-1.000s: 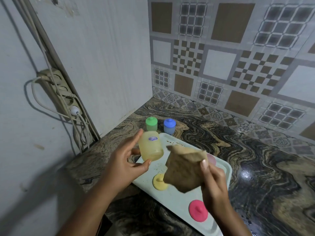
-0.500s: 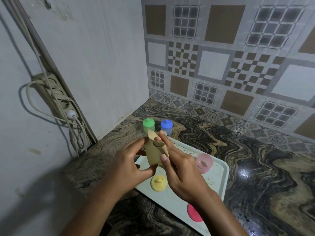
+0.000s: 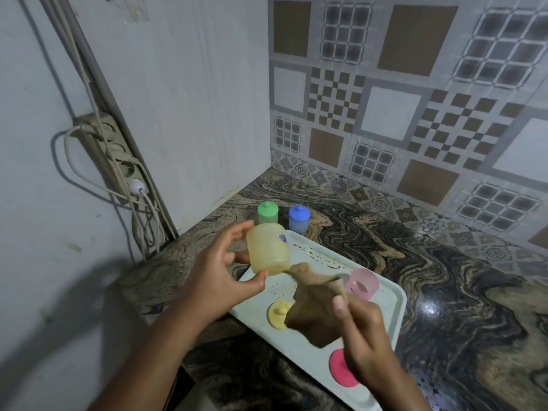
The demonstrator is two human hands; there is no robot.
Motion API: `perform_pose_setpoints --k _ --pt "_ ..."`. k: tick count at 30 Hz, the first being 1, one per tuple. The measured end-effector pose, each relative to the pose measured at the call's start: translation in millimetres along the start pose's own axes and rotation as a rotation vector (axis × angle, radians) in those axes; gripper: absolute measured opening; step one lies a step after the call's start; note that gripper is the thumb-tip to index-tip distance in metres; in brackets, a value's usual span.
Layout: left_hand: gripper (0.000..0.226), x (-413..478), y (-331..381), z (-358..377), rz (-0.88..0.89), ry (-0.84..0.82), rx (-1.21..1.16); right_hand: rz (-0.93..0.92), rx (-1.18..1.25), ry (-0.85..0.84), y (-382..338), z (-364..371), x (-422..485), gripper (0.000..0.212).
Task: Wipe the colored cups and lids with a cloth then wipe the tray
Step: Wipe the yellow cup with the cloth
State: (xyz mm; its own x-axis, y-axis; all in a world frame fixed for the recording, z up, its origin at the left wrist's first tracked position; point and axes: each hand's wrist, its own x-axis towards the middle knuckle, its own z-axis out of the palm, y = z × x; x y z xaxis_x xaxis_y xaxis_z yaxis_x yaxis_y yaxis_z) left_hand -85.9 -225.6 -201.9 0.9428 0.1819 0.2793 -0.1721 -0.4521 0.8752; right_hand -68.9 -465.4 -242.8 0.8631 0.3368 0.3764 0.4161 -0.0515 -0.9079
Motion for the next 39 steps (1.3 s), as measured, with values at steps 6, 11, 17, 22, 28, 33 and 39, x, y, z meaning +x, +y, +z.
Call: perform_pose_setpoints --k 6,11,17,22,28,33,39 --pt "0.082 -7.2 -3.8 8.6 -0.031 -0.028 -0.023 0.002 0.086 0.185 -25.4 -1.7 33.2 0.043" --pt "0.084 -7.8 0.3 16.6 0.029 -0.013 0.096 -0.112 -0.184 -0.040 -40.6 6.5 56.9 0.037" --pt "0.079 -4.5 9.5 11.9 0.103 0.054 0.204 -0.189 -0.389 -0.214 -32.1 11.6 53.6 0.036" --pt "0.084 1.0 12.9 -0.9 0.150 0.087 0.263 -0.229 -0.318 -0.199 -23.6 11.2 37.1 0.042" --pt "0.081 6.6 17.9 -8.9 0.217 0.079 0.277 -0.142 -0.231 -0.247 -12.5 4.0 20.3 0.042" --pt "0.080 11.4 23.2 -9.8 0.191 0.014 0.286 0.012 0.100 0.123 -8.6 -2.7 22.0 0.048" --pt "0.085 6.6 31.2 8.9 0.209 -0.058 0.240 0.124 0.204 0.170 -28.2 3.0 49.8 0.048"
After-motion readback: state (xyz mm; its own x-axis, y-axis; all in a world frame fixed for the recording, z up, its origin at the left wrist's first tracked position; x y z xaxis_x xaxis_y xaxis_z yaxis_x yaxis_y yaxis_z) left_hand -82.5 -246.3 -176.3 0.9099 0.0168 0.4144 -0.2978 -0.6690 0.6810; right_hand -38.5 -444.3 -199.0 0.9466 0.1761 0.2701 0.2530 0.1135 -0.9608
